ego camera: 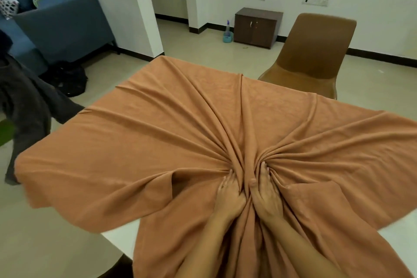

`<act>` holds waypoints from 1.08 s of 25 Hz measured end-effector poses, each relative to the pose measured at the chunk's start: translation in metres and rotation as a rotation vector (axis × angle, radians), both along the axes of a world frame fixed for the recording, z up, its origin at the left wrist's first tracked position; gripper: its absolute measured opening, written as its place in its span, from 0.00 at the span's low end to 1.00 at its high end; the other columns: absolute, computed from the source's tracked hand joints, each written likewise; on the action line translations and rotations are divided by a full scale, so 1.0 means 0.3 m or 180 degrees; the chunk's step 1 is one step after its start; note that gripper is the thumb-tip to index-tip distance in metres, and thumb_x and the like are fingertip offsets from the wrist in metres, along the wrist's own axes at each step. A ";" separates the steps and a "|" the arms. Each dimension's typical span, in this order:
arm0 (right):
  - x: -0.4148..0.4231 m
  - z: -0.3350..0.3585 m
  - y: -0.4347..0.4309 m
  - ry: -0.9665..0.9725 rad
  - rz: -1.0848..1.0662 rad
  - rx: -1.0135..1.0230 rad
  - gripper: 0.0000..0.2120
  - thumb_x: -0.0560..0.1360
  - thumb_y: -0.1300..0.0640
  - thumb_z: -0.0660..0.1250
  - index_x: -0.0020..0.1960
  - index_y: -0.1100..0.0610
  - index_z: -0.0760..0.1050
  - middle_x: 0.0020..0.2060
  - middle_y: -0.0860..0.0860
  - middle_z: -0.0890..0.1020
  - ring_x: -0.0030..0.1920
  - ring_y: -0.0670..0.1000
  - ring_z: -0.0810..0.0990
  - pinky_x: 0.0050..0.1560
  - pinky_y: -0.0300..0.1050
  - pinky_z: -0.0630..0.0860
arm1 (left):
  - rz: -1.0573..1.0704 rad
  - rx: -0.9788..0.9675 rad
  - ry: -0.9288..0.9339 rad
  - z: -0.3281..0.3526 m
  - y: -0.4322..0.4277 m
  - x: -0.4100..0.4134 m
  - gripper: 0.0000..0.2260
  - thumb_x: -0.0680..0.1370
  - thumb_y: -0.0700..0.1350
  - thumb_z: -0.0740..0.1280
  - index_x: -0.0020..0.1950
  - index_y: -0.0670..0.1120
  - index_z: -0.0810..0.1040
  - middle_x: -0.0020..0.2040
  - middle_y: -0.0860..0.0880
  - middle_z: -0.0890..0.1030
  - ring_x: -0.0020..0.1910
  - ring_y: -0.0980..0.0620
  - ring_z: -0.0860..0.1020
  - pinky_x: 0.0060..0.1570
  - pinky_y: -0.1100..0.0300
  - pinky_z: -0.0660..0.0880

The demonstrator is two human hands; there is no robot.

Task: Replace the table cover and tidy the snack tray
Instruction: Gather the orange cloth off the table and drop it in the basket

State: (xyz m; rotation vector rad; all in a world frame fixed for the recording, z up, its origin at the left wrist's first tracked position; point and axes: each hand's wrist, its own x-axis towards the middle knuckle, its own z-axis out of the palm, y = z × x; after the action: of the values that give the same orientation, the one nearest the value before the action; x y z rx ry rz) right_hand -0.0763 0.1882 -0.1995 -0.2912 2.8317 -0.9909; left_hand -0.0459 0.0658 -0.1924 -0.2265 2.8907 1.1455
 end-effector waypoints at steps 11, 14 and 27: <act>-0.017 0.033 0.026 -0.0105 0.0018 -0.0004 0.44 0.74 0.49 0.67 0.78 0.56 0.43 0.78 0.52 0.50 0.78 0.49 0.46 0.73 0.37 0.45 | 0.0349 0.0407 0.0460 0.167 -0.271 0.145 0.10 0.76 0.54 0.67 0.56 0.57 0.80 0.55 0.55 0.82 0.56 0.54 0.80 0.58 0.59 0.75; -0.009 0.036 0.029 -0.0092 0.0075 -0.0048 0.41 0.76 0.50 0.65 0.79 0.55 0.43 0.78 0.52 0.49 0.78 0.48 0.45 0.73 0.38 0.45 | 0.1769 -0.0159 0.0387 0.174 -0.586 -0.002 0.35 0.75 0.61 0.66 0.76 0.45 0.60 0.75 0.41 0.63 0.75 0.41 0.60 0.73 0.47 0.57; 0.019 -0.023 0.051 0.0099 0.0132 0.0079 0.39 0.76 0.46 0.61 0.79 0.54 0.44 0.78 0.51 0.50 0.78 0.47 0.47 0.74 0.38 0.45 | 0.0224 -0.0120 -0.0499 0.011 -0.091 -0.339 0.32 0.79 0.60 0.58 0.77 0.43 0.57 0.78 0.41 0.57 0.78 0.43 0.51 0.76 0.51 0.48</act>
State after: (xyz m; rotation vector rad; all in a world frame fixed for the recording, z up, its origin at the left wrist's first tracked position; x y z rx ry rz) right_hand -0.0704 0.2036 -0.2063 -0.3642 2.8511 -0.9507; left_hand -0.1475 0.0386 -0.1892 -0.4030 2.7887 1.0327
